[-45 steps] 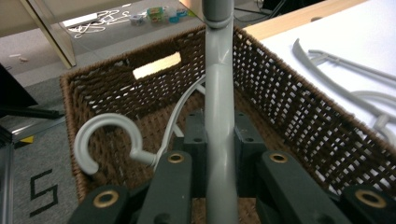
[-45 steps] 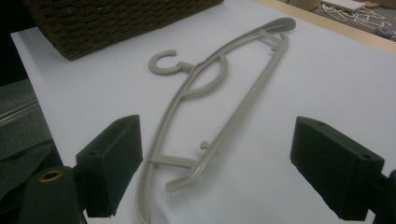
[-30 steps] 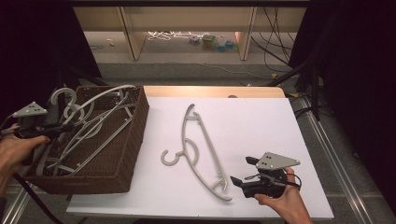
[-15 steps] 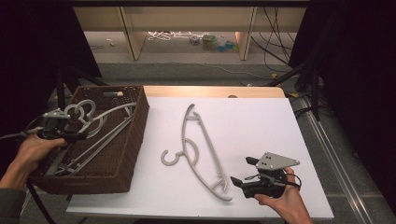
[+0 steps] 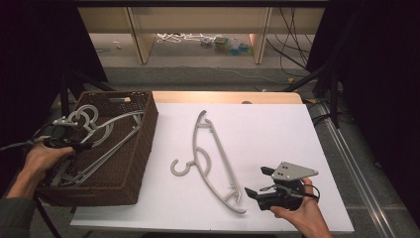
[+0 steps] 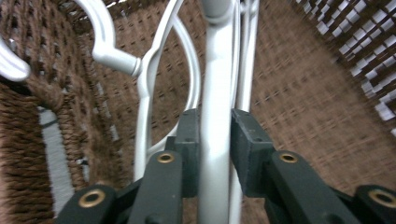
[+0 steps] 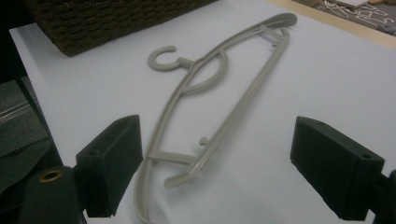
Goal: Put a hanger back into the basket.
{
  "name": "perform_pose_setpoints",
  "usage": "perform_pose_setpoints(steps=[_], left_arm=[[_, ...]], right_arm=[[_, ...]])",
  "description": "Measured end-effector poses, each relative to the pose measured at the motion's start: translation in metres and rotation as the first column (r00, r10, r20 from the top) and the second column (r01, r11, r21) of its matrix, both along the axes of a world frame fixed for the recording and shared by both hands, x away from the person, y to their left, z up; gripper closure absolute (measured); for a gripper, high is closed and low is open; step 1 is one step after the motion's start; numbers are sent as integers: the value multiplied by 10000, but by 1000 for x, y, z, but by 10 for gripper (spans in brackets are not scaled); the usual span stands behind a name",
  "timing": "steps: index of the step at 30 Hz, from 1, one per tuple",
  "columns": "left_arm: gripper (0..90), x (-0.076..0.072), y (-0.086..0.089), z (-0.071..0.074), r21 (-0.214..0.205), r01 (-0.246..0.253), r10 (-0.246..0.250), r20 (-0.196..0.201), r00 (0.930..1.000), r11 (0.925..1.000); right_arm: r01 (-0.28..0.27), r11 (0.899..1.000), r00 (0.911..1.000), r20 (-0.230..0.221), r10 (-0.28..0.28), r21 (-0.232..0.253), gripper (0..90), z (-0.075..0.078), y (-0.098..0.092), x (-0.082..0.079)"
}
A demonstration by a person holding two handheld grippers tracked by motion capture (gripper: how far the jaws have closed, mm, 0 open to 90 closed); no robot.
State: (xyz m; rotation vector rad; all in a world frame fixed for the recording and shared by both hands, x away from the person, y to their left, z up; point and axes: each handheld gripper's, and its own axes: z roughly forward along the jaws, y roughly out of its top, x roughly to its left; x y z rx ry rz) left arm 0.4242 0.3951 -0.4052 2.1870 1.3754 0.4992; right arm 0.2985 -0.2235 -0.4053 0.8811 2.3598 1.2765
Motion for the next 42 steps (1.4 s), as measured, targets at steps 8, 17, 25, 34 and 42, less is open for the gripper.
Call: perform_pose_setpoints(steps=[8,17,25,34,42], left_arm=[[462,-1,-1,7,237,-1266,1266,49,9919,9917],[313,-20,-12,38,-1128,-1403,1543,1266,9799,9837],[233,-51,-48,61,-2904,-882,1648,2508,9539,9528],[218,-81,-93,67,-3811,347,968,3204,9423,9239],[186,-101,-135,54,-4312,1477,253,3702,9286,8901]], right_arm=[[30,10000,10000,-43,-30,-8,178,0,-1,0],[61,10000,10000,0,-61,6,174,0,0,0],[56,10000,10000,7,-56,14,173,-1,1,0],[77,10000,10000,-20,-77,19,172,-2,2,0],[29,9999,9998,-209,-26,118,172,-5,2,1]])
